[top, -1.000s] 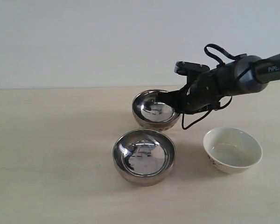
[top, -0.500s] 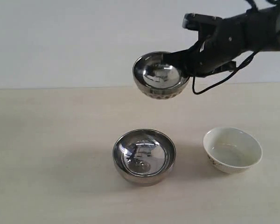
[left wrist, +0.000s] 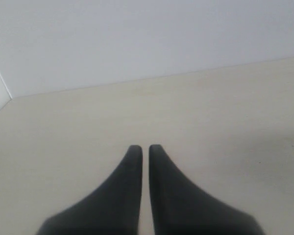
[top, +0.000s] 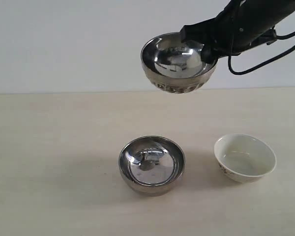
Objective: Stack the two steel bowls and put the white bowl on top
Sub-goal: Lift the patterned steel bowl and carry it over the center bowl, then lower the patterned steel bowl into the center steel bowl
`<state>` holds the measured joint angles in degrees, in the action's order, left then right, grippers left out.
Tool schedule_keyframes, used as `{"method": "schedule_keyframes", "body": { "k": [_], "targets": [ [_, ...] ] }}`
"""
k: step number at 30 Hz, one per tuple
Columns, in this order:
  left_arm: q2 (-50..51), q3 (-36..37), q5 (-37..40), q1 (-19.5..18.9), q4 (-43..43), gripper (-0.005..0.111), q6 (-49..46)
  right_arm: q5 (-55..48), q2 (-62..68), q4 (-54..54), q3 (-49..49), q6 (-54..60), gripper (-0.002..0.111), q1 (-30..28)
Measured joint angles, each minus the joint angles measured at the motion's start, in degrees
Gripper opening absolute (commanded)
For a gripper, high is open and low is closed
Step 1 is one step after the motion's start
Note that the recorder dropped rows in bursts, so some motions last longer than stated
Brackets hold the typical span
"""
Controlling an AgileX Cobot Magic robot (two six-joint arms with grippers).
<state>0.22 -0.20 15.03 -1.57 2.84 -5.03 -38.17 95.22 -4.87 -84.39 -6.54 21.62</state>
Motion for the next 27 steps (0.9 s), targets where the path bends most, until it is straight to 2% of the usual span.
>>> {"method": "schedule_keyframes", "body": {
  "k": [8,13,20,27],
  "targets": [
    [0.0,0.0,0.0,0.0,0.0,0.004,0.0,-4.17,0.0,-5.75,0.24,6.07,0.0,1.36],
    [0.0,0.0,0.0,0.0,0.0,0.004,0.0,0.64,-1.06,-9.25,6.45,7.06,0.0,4.12],
    [0.0,0.0,0.0,0.0,0.0,0.004,0.0,6.5,-1.28,-17.63,16.27,14.46,0.0,4.22],
    [0.0,0.0,0.0,0.0,0.0,0.004,0.0,9.51,-1.28,-19.75,20.64,16.92,0.0,4.22]
  ]
}}
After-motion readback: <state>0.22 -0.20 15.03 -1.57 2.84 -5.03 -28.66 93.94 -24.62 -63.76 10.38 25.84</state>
